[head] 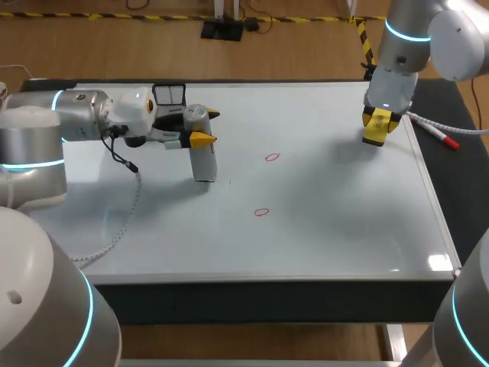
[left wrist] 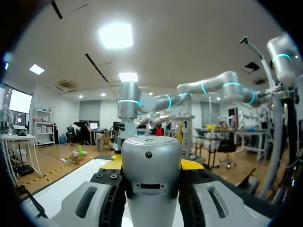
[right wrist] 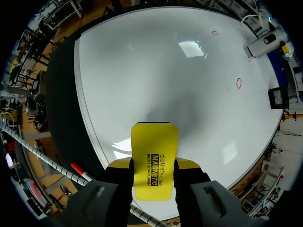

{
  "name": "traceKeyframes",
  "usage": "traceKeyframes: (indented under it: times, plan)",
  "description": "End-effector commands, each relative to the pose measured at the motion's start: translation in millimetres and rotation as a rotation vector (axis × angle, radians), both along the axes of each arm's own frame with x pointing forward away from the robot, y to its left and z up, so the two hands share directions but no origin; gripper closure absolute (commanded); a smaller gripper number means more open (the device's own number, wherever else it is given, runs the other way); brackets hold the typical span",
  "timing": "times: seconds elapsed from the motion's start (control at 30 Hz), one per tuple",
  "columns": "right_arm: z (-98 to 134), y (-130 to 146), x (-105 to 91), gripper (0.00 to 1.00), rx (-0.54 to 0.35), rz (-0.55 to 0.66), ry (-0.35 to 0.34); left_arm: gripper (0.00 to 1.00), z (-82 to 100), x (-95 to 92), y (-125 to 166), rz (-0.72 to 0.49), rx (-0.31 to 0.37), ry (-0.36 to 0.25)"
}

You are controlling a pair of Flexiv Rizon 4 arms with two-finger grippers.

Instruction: Pick up the inspection probe, press it on each red-marked spot on the whiteboard one by one, put down the probe, pick up the eraser, and wipe off all the red marks.

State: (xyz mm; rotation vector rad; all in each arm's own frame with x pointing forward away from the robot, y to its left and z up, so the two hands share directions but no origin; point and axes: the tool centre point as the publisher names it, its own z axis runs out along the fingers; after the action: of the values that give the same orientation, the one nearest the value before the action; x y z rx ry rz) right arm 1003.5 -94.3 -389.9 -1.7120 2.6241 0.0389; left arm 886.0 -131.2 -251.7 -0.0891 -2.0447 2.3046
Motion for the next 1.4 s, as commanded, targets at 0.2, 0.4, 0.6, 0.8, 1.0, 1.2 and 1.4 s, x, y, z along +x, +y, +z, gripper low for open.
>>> traceKeyframes:
  times: [0.2, 0.4, 0.6, 0.8, 1.0, 1.2, 1.4]
  plan:
    - [1, -1, -0.1, 1.0, -0.004, 0.002, -0.001, 1.0, -10.5, 6.1, -3, -0.024, -0.015, -0.019]
    - [1, -1, -0.1, 1.0, -0.004, 0.002, -0.001, 1.0, -13.1, 7.2, -5, -0.038, -0.012, -0.016]
    - [1, -1, -0.1, 1.0, -0.004, 0.002, -0.001, 1.0, -16.5, 7.7, -6, -0.038, -0.01, -0.009]
    - [1, -1, -0.1, 1.0, -0.004, 0.002, -0.001, 1.0, -18.7, 7.8, -8, -0.044, 0.001, 0.0]
    - [1, -1, -0.1, 1.0, -0.004, 0.002, -0.001, 1.0, -19.8, 8.3, -8, -0.047, 0.003, 0.005]
    - [1, -1, -0.1, 1.0, -0.004, 0.002, -0.001, 1.0, -20.0, 8.7, -8, -0.047, 0.001, 0.005]
    - [1, -1, -0.1, 1.0, -0.004, 0.002, -0.001, 1.0, -18.1, 8.8, -9, -0.042, 0.003, -0.003]
